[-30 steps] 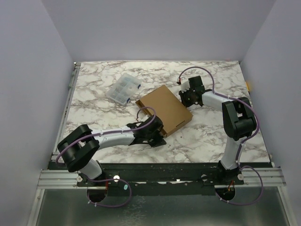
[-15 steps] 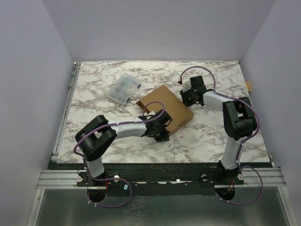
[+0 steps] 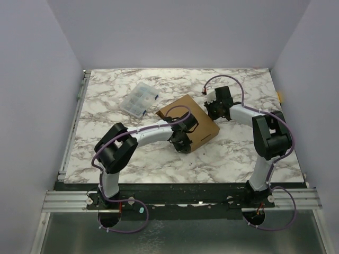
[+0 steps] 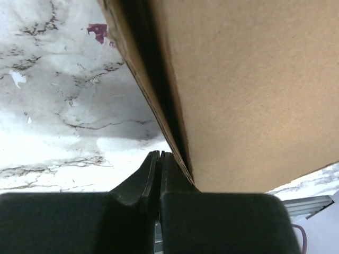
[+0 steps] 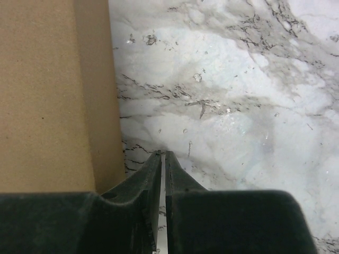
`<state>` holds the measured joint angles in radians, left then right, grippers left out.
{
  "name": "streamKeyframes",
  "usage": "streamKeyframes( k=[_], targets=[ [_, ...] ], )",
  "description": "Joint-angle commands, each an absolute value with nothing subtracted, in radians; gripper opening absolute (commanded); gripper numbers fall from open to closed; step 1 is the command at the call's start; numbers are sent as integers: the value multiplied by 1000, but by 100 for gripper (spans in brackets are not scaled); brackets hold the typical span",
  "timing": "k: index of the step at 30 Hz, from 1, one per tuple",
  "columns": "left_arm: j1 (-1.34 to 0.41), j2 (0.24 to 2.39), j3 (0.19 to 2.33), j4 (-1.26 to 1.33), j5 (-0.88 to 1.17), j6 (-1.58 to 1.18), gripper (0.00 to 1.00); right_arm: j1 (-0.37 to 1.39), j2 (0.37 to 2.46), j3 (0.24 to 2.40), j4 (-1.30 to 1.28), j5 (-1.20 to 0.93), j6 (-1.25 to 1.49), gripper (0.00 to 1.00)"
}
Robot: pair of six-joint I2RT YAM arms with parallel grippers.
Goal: Fold the paper box
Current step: Close the paper box at the center of the board.
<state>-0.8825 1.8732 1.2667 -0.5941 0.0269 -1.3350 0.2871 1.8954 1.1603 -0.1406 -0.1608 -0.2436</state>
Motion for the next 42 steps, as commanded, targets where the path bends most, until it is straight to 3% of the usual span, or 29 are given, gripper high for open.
streamKeyframes(
  k=[1, 7, 17, 21, 24, 34, 42],
  targets=[
    [-871, 1928, 1418, -425, -22, -1374, 0, 390, 1875, 1127, -240, -241, -172, 13],
    [-865, 1890, 1367, -429, -17, -1299, 0, 358, 1879, 1124, -239, -234, -175, 14],
    [-706, 1660, 1000, -419, 69, -903, 2, 296, 1901, 1146, -255, -279, -214, 19],
    [-604, 1621, 948, -390, 80, -727, 9, 292, 1927, 1178, -262, -304, -226, 24],
    [-521, 1633, 965, -355, 9, -646, 15, 287, 1961, 1226, -274, -341, -241, 27],
    [-374, 1905, 1259, -294, -77, -586, 6, 268, 2164, 1516, -341, -361, -245, 28],
    [-328, 2040, 1398, -296, -24, -603, 4, 268, 2199, 1545, -336, -412, -261, 28]
  ],
)
